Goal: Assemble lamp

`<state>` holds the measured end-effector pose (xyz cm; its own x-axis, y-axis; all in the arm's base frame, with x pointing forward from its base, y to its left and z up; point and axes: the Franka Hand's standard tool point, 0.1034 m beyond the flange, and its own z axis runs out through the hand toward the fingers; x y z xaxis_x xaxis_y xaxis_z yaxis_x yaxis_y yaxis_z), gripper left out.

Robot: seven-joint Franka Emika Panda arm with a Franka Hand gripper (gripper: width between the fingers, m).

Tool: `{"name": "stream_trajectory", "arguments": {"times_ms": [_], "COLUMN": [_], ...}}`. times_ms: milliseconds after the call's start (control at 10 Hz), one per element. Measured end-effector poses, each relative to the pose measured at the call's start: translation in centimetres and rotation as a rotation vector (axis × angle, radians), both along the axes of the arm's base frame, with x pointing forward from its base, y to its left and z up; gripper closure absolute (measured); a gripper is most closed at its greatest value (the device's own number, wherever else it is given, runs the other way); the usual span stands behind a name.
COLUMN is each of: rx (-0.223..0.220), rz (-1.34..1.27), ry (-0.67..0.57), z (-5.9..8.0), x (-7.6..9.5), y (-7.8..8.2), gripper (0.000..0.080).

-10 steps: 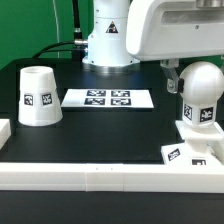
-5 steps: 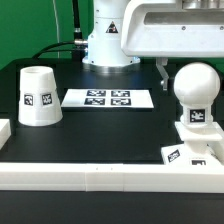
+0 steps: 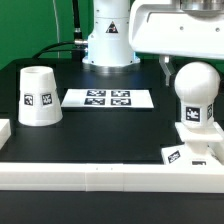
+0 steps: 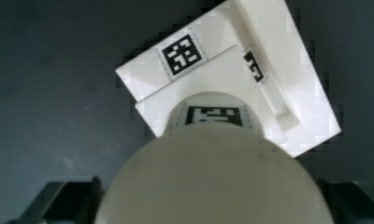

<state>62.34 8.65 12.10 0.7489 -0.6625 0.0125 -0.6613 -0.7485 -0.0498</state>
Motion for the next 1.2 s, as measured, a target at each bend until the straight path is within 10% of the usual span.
{"name": "stream_trajectory", "arguments": {"times_ms": [1100, 1200], "rx": [0.078, 0.078], "rz": [-0.505, -0.46], "ry": [0.04, 0.035], "z": [-0.3, -0.2], "x": [-0.2, -0.2], "y": [1.1, 1.1], "gripper": [0.022, 0.0131]}}
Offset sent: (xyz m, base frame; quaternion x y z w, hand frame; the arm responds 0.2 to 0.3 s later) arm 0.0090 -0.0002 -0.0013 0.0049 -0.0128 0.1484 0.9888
